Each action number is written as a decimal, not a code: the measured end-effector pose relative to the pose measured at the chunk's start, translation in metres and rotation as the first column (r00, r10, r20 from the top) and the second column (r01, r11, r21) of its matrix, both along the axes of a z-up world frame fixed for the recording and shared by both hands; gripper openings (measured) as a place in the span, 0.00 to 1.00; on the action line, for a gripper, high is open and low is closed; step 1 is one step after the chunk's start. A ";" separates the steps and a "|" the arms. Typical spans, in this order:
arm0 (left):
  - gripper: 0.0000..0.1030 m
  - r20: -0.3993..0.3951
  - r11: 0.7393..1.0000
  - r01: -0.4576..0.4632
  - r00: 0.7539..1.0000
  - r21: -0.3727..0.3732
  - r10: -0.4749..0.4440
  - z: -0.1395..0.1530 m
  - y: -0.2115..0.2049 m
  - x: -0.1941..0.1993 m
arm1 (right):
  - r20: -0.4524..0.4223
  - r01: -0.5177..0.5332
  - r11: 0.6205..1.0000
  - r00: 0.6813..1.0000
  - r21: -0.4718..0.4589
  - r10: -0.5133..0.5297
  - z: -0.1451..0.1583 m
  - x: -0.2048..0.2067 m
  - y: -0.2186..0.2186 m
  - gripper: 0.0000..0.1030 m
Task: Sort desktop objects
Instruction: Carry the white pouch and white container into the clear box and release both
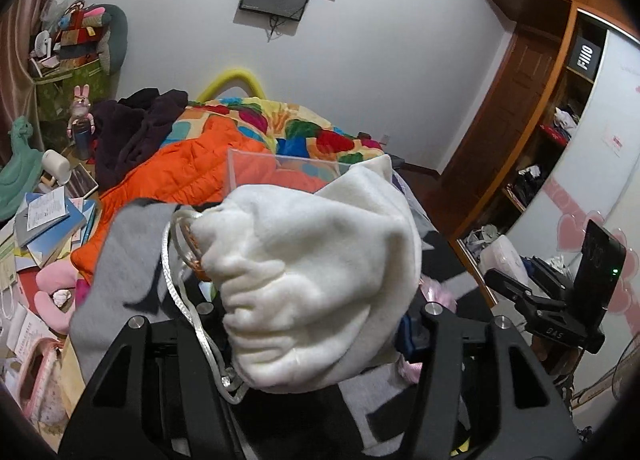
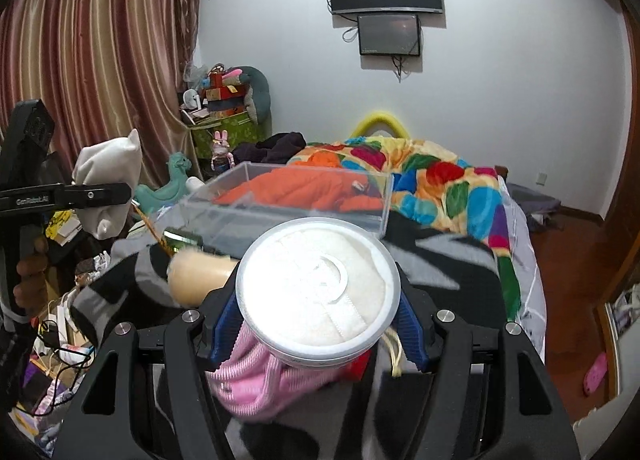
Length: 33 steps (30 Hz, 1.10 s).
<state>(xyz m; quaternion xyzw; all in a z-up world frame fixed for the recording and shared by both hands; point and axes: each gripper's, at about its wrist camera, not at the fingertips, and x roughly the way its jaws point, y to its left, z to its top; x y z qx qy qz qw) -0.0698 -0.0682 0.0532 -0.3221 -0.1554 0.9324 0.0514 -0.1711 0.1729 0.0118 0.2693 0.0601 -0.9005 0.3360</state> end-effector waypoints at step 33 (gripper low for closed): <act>0.54 0.215 0.995 0.094 0.973 -0.016 -0.089 -0.060 0.002 -0.183 | 0.157 -0.062 0.985 0.987 0.162 0.036 -0.038 -0.144 -0.098 0.60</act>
